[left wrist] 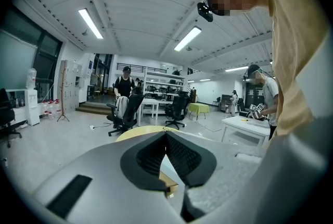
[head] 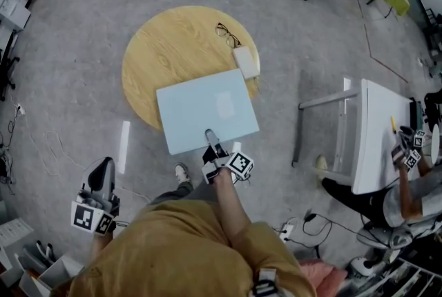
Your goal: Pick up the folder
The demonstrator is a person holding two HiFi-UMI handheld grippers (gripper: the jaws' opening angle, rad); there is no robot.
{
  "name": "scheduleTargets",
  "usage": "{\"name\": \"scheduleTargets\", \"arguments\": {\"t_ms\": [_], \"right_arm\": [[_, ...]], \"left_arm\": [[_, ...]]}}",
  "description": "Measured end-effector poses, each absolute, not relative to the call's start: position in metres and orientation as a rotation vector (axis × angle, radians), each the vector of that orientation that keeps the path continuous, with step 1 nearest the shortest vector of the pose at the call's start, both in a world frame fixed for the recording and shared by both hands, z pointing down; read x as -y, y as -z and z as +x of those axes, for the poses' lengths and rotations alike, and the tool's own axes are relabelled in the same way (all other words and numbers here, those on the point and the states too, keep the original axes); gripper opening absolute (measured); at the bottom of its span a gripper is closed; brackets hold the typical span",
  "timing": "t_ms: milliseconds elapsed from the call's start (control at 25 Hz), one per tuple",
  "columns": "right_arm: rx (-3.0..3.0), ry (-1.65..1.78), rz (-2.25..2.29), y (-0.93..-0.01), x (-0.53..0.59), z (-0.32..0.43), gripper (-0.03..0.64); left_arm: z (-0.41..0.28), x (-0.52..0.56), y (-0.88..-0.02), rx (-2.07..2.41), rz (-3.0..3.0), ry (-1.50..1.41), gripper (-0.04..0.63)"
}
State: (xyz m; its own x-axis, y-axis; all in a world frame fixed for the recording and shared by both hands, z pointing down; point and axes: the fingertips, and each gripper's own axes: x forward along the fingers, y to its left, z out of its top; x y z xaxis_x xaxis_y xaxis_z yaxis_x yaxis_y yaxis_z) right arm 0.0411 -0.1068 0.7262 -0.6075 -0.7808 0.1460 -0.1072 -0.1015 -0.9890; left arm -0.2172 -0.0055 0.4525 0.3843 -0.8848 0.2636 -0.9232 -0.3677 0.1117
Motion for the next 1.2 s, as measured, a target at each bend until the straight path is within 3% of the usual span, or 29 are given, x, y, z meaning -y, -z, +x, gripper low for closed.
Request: {"name": "scheduleTargets", "arguments": {"t_ms": [320,640,1200], "right_arm": [[-1.726,1.64,-0.806,-0.654,0.142,0.026,0.27],[-1.888,1.395,-0.638,-0.519,0.17,0.021,0.272],[-2.051,0.963,-0.628,-0.345,0.158,0.068,0.272]], "left_arm": [[-0.217,0.011,-0.442,1.635,2.425,-0.182,0.003],[-0.217,0.016,-0.413,1.709,2.457,-0.074,0.003],[-0.229,0.011,-0.36,1.898,2.479,0.11,0.003]]}}
